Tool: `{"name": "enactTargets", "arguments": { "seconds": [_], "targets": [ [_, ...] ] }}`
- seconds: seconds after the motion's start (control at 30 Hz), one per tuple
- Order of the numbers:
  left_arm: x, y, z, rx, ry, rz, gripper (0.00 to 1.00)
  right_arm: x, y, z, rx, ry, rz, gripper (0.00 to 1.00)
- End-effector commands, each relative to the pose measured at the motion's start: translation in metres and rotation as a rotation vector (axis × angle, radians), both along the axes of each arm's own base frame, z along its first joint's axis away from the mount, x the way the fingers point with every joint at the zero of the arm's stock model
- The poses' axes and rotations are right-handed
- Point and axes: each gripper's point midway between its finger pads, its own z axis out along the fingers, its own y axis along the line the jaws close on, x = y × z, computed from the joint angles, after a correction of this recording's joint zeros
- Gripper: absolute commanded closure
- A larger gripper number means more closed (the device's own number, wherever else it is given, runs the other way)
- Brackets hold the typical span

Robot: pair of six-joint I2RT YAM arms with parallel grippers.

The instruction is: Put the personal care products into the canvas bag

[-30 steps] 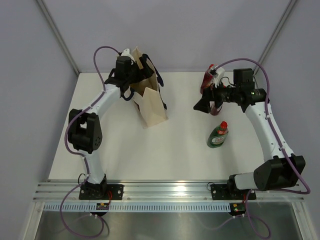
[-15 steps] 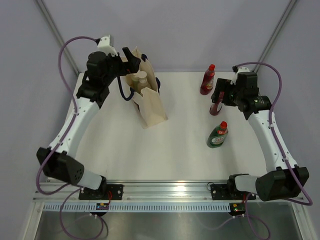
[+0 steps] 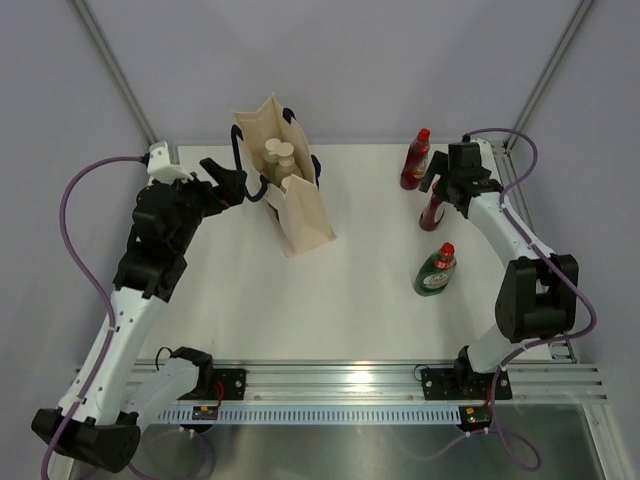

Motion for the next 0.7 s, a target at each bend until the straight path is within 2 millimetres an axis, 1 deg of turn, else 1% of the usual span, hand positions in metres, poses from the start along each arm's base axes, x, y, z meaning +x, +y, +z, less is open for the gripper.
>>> {"name": "enactTargets", "arguments": {
  "seconds": [0.0, 0.03, 0.07, 0.1, 0.17, 0.23, 0.27, 0.3, 0.33, 0.37, 0.4, 0.43, 0.47, 0.5, 0.57, 0.6, 0.63, 0.67],
  "targets": [
    [-0.016, 0.002, 0.012, -0.056, -0.063, -0.005, 0.01, 0.043, -0.015, 0.022, -0.025, -0.146, -0.119, 0.01],
    [-0.021, 0.0, 0.009, -0.063, -0.062, -0.021, 0.01, 0.047, -0.016, 0.018, -0.036, -0.145, -0.119, 0.02],
    [-0.022, -0.001, 0.008, -0.074, -0.06, -0.03, 0.01, 0.053, -0.014, 0.019, -0.029, -0.167, -0.116, 0.03],
    [-0.023, -0.004, 0.01, -0.079, -0.069, -0.045, 0.01, 0.055, -0.014, 0.011, -0.032, -0.159, -0.115, 0.07],
    [-0.026, -0.012, 0.006, -0.09, -0.06, -0.089, 0.01, 0.061, -0.012, 0.01, -0.024, -0.184, -0.101, 0.11],
    [-0.028, -0.023, 0.008, -0.099, -0.069, -0.147, 0.01, 0.06, -0.012, 0.006, -0.029, -0.185, -0.099, 0.18],
    [-0.029, -0.031, 0.005, -0.099, -0.058, -0.174, 0.01, 0.06, -0.014, 0.003, -0.035, -0.187, -0.106, 0.21],
    [-0.029, -0.037, 0.007, -0.103, -0.065, -0.196, 0.01, 0.06, -0.013, 0.002, -0.036, -0.184, -0.106, 0.25],
    [-0.031, -0.045, 0.008, -0.107, -0.067, -0.235, 0.01, 0.059, -0.015, 0.0, -0.035, -0.179, -0.114, 0.36],
    [-0.037, -0.073, 0.007, -0.085, -0.072, -0.327, 0.01, 0.057, -0.01, 0.004, -0.021, -0.19, -0.09, 0.54],
    [-0.037, -0.073, 0.01, -0.086, -0.078, -0.328, 0.01, 0.054, -0.011, -0.002, -0.023, -0.177, -0.089, 0.55],
    [-0.034, -0.082, 0.008, -0.07, -0.074, -0.343, 0.01, 0.052, -0.01, 0.007, -0.016, -0.205, -0.086, 0.61],
    [-0.035, -0.091, 0.008, -0.052, -0.079, -0.362, 0.01, 0.051, -0.009, 0.012, -0.014, -0.22, -0.077, 0.67],
    [-0.042, -0.108, 0.008, -0.014, -0.093, -0.419, 0.01, 0.049, -0.007, 0.015, -0.008, -0.225, -0.064, 0.72],
    [-0.038, -0.127, 0.008, 0.018, -0.089, -0.452, 0.01, 0.045, -0.006, 0.028, 0.0, -0.246, -0.059, 0.78],
    [-0.043, -0.141, 0.006, 0.038, -0.09, -0.492, 0.01, 0.042, -0.005, 0.029, 0.01, -0.238, -0.051, 0.86],
    [-0.038, -0.152, 0.003, 0.053, -0.082, -0.507, 0.01, 0.04, -0.005, 0.037, 0.021, -0.25, -0.047, 0.89],
    [-0.042, -0.166, 0.0, 0.079, -0.084, -0.543, 0.01, 0.037, -0.002, 0.035, 0.047, -0.231, -0.036, 0.93]
  ]
}}
